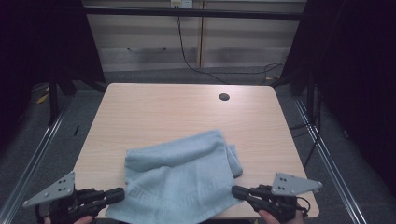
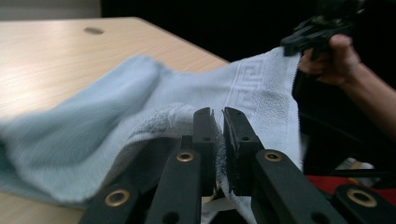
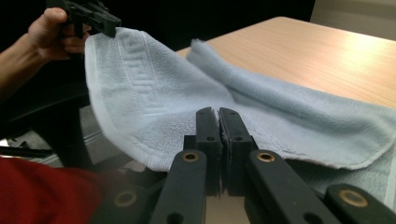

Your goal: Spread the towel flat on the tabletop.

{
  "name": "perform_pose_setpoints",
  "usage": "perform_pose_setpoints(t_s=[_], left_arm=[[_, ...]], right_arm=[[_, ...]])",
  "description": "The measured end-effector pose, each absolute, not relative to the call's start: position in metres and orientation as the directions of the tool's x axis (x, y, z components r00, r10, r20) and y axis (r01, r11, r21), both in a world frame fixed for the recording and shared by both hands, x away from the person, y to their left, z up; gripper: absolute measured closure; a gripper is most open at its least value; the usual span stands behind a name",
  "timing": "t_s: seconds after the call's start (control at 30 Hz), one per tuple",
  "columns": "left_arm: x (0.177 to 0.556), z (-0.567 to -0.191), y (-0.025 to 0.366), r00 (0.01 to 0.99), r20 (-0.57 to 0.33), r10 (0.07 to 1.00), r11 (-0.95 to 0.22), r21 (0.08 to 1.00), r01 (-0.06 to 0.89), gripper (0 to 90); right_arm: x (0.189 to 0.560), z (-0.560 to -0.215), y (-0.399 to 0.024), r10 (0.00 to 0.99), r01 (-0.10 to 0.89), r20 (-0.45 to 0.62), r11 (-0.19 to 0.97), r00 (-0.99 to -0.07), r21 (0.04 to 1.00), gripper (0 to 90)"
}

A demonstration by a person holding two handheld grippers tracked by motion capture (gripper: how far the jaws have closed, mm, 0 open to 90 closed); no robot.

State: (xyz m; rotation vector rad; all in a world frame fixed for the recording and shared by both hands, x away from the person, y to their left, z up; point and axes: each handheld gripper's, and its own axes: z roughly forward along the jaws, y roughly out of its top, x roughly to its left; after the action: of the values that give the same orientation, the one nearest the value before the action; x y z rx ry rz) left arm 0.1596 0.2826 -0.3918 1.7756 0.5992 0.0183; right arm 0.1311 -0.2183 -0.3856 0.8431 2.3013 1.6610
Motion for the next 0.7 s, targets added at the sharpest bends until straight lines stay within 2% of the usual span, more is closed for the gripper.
perform_pose_setpoints(t_s=[0.07, 0.17, 0.2, 0.27, 0.33, 0.4, 0.43, 0.5, 0.53, 0.57, 0.6, 0.63, 0.67, 0.7], left_arm=[[0.154, -0.394, 0.283, 0.868, -0.295, 0.400, -0.173, 0.905, 0.388, 83.7], [0.143, -0.407, 0.285, 0.864, -0.309, 0.399, -0.198, 0.891, 0.409, 77.0], [0.143, -0.410, 0.286, 0.866, -0.309, 0.394, -0.202, 0.890, 0.409, 77.0], [0.147, -0.414, 0.286, 0.858, -0.330, 0.393, -0.192, 0.883, 0.428, 68.6], [0.159, -0.418, 0.284, 0.853, -0.346, 0.390, -0.209, 0.869, 0.448, 68.6], [0.176, -0.425, 0.280, 0.844, -0.357, 0.400, -0.228, 0.853, 0.469, 66.4], [0.200, -0.435, 0.279, 0.824, -0.367, 0.433, -0.234, 0.837, 0.495, 64.9], [0.214, -0.440, 0.279, 0.809, -0.373, 0.454, -0.236, 0.825, 0.513, 64.5], [0.229, -0.446, 0.281, 0.788, -0.383, 0.482, -0.226, 0.814, 0.534, 63.5], [0.244, -0.451, 0.283, 0.766, -0.376, 0.522, -0.215, 0.811, 0.545, 61.5], [0.271, -0.461, 0.287, 0.724, -0.389, 0.569, -0.198, 0.790, 0.580, 60.8], [0.271, -0.461, 0.287, 0.724, -0.389, 0.569, -0.198, 0.790, 0.580, 59.8], [0.282, -0.464, 0.289, 0.703, -0.372, 0.606, -0.190, 0.791, 0.582, 58.5], [0.293, -0.469, 0.291, 0.685, -0.392, 0.614, -0.167, 0.784, 0.598, 57.5]], right_arm=[[0.123, -0.386, -0.220, 0.537, 0.346, 0.182, 0.220, -0.823, 0.912, 87.4], [0.104, -0.397, -0.223, 0.551, 0.383, 0.193, 0.253, -0.812, 0.888, 77.7], [0.104, -0.397, -0.223, 0.551, 0.383, 0.193, 0.253, -0.812, 0.888, 77.7], [0.108, -0.406, -0.227, 0.567, 0.404, 0.212, 0.237, -0.796, 0.884, 73.2], [0.113, -0.407, -0.228, 0.580, 0.405, 0.211, 0.228, -0.787, 0.885, 73.0], [0.128, -0.411, -0.227, 0.593, 0.401, 0.193, 0.239, -0.781, 0.884, 71.8], [0.151, -0.418, -0.223, 0.604, 0.413, 0.194, 0.248, -0.773, 0.876, 70.6], [0.164, -0.422, -0.220, 0.611, 0.422, 0.188, 0.264, -0.769, 0.867, 69.6], [0.179, -0.426, -0.218, 0.630, 0.429, 0.173, 0.279, -0.757, 0.859, 68.3], [0.209, -0.437, -0.215, 0.645, 0.461, 0.177, 0.302, -0.743, 0.835, 67.6], [0.224, -0.441, -0.214, 0.667, 0.470, 0.158, 0.319, -0.728, 0.823, 67.4], [0.224, -0.441, -0.214, 0.667, 0.470, 0.158, 0.319, -0.728, 0.823, 67.4], [0.252, -0.452, -0.214, 0.691, 0.503, 0.164, 0.323, -0.704, 0.802, 66.6], [0.265, -0.457, -0.214, 0.706, 0.518, 0.164, 0.322, -0.689, 0.793, 64.1]])
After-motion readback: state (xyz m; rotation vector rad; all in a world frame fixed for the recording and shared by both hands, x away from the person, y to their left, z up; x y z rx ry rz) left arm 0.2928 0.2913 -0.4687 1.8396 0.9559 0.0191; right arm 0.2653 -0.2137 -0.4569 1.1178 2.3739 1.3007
